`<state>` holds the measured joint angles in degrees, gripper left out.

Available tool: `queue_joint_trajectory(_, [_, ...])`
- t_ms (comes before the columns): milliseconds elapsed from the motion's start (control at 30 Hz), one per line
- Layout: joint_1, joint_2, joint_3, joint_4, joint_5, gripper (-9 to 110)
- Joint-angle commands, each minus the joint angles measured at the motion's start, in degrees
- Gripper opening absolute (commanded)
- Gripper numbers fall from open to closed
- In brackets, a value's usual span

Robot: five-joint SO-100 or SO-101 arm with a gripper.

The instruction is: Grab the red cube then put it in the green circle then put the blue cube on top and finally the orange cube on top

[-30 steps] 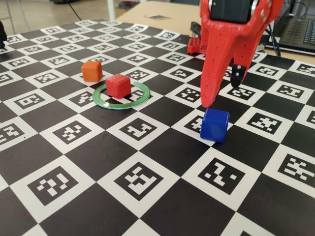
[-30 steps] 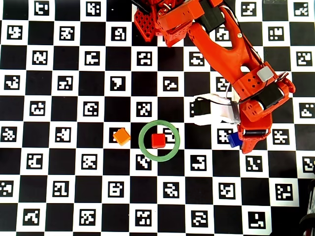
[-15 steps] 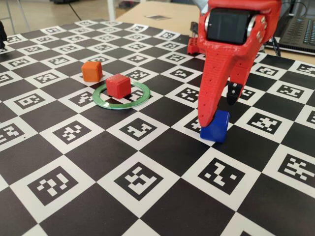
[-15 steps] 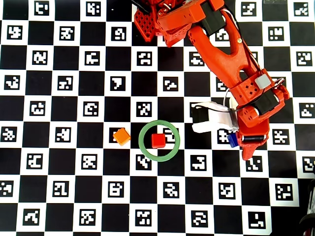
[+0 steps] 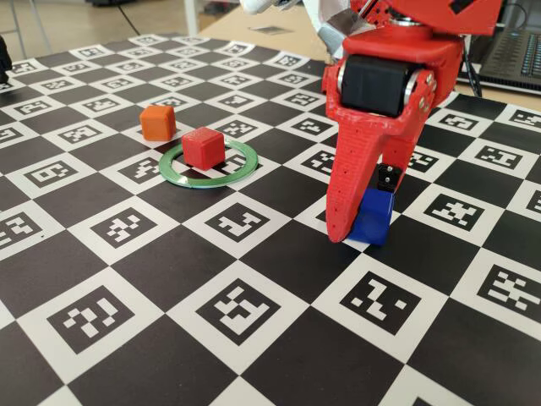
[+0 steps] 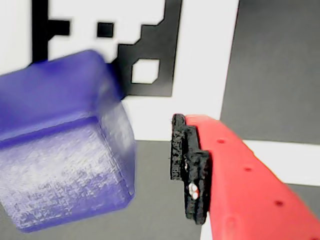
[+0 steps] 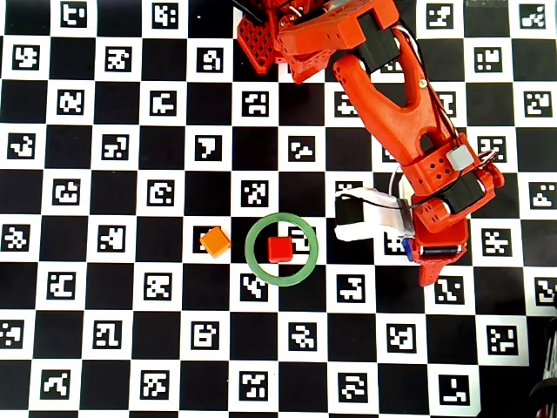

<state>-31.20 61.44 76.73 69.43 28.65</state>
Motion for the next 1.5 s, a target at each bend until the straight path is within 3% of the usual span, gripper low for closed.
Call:
queue_joint_trajectory(0, [0.2, 1.7, -0.5, -1.0, -0.6, 39])
queue_joint_trajectory(767, [0.0, 1.5, -0.6, -2.0, -3.5, 38])
queue_joint_trajectory(1467, [0.5, 1.4, -1.2, -2.1, -13.8, 37])
